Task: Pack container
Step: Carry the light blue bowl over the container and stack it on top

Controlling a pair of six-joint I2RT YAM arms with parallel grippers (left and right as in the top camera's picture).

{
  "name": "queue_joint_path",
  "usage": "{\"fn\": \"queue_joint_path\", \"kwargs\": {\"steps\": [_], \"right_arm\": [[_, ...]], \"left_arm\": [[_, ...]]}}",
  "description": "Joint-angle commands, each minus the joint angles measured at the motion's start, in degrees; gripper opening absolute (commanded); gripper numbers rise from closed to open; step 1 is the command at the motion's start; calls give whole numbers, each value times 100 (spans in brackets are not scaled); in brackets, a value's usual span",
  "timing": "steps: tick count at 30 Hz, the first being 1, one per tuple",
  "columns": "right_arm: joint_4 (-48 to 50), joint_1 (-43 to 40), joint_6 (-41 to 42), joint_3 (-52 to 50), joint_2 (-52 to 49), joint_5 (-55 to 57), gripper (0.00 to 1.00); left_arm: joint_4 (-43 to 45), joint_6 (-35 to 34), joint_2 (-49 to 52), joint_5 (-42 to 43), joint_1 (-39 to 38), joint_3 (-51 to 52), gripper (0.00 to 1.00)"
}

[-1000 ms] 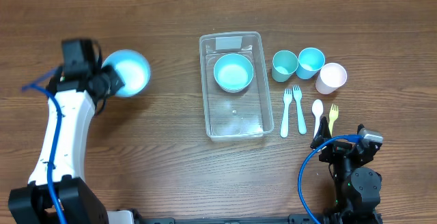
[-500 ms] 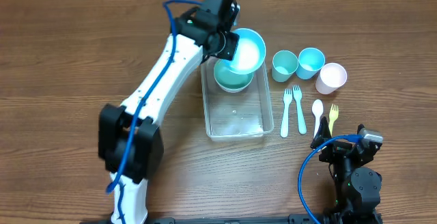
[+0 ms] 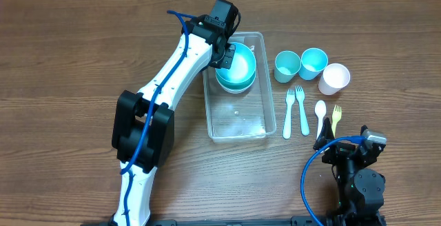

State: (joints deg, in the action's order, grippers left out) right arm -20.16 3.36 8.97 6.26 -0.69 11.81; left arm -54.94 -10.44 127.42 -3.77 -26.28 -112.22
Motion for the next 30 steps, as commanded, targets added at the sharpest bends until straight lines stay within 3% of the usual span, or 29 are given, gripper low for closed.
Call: {"fn": "queue_joint_path", "kwargs": {"steps": [1,10,12,13,14,17,19,20,21,22,30], "right_arm": [[37,-26,-7,-20,46,-28,100],[35,-26,-4,-20,46,-28,100],[35,-26,-4,-20,46,-28,100],[37,-26,-7,-20,46,-28,100],[37,-26,-4,-20,46,-28,100],[35,-26,-7,-20,46,-28,100],[37,-26,-7,-20,46,-28,100],[35,-26,-4,-20,46,-28,100],[37,-26,-4,-20,46,-28,100],[37,-26,-4,-20,46,-28,100],[37,-26,-4,-20,46,-28,100]], "left_arm": [[-35,-166,103,103,-44,-107,4],[-37,-289,234,234,-44,-107,6],[-33,-289,234,232,-44,-107,18],[-35,-291,234,234,-44,-107,29],[-42,-291,234,234,-44,-107,49],[-31,-289,221,234,-44,-122,50],[-109,-289,181,234,-44,-236,47],[-175,-284,170,232,-44,-354,36],[-197,-284,168,227,-44,-444,16],[-197,-286,168,227,-42,-474,5],[-227,-289,168,234,-76,-472,4]]}}
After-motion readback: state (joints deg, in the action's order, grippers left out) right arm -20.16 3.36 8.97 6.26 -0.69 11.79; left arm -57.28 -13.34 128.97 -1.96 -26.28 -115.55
